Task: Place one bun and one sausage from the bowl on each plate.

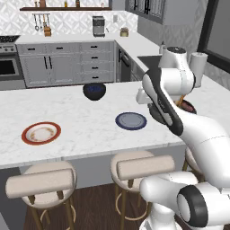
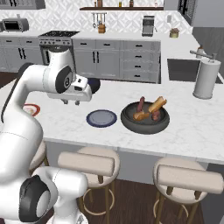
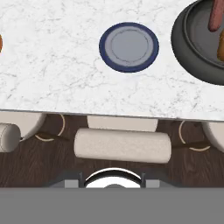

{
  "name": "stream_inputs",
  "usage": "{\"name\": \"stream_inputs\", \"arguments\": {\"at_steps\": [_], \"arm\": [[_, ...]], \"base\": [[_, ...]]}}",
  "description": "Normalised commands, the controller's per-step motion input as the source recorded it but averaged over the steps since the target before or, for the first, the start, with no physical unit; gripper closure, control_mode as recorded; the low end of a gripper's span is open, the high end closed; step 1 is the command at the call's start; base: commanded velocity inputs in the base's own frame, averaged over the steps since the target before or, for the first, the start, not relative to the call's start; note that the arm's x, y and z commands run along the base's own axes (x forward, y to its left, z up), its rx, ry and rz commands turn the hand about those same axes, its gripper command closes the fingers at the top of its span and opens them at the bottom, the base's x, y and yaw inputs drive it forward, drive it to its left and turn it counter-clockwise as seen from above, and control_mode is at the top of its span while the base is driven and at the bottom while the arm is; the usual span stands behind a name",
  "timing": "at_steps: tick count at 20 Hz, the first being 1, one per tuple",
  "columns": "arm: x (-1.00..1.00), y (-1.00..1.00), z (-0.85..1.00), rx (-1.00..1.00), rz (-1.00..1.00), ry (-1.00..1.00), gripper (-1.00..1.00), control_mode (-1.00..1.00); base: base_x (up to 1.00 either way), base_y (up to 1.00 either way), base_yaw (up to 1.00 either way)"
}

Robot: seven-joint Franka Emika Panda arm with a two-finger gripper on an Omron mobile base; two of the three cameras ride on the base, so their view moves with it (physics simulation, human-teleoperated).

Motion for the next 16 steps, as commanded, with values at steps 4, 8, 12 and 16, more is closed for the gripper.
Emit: {"name": "stream_inputs", "arguments": {"at_steps": [4, 8, 12, 16], "arm": [[0.0, -0.44, 0.0, 0.0, -0.02, 0.0, -1.0, -1.0], [0.05, -1.0, 0.0, 0.0, -0.08, -0.04, -1.0, -1.0], [0.0, -1.0, 0.0, 0.0, -0.08, -0.05, -1.0, -1.0], [0.0, -1.0, -0.13, 0.03, -0.19, -0.01, -1.0, -1.0]], "base": [[0.0, 0.0, 0.0], [0.0, 0.0, 0.0], [0.0, 0.0, 0.0], [0.0, 0.0, 0.0]]}}
